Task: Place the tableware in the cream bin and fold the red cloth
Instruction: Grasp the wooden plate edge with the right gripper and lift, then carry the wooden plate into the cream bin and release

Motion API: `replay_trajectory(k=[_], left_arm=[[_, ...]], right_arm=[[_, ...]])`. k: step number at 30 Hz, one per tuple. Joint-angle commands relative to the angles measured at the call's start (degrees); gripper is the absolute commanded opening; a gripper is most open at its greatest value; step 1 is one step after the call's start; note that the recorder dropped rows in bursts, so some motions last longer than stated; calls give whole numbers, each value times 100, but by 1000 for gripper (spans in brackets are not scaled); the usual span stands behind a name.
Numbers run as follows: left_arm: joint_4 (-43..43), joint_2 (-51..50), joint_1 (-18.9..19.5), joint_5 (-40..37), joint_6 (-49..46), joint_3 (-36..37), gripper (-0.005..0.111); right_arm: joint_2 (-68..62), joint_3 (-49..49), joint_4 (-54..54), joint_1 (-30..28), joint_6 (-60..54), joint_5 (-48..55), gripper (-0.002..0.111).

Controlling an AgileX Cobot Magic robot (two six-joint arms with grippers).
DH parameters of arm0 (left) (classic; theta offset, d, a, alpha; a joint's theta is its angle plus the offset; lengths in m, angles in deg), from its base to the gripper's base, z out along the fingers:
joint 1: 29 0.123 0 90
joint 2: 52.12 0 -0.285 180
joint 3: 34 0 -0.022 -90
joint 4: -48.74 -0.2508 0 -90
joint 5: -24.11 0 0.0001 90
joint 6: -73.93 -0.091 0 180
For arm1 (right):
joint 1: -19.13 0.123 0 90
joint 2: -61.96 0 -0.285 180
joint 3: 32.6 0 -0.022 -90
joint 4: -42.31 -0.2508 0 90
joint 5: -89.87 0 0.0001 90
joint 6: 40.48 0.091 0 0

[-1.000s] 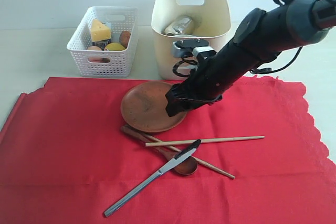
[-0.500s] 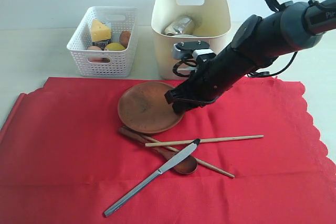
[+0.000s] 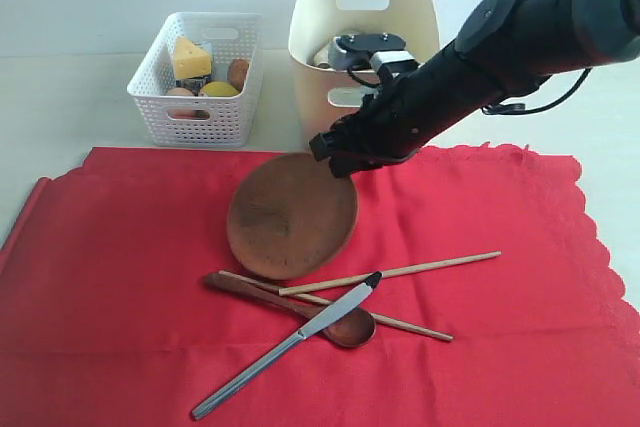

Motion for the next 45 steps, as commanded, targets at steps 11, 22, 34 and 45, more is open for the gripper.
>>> replay_trajectory(k=[11, 22, 34, 45], left_arm=[[6, 36, 12, 26, 4, 3, 1], [6, 36, 12, 26, 18, 3, 1], [6, 36, 12, 26, 17, 3, 1], [6, 36, 12, 26, 5, 3, 1]], right_arm=[[749, -546, -376, -56, -83, 396, 0], [752, -1753, -509, -730, -24, 721, 0], [-102, -2053, -626, -1381, 709, -1155, 0], [-347, -2053, -533, -1212, 667, -1255, 2]])
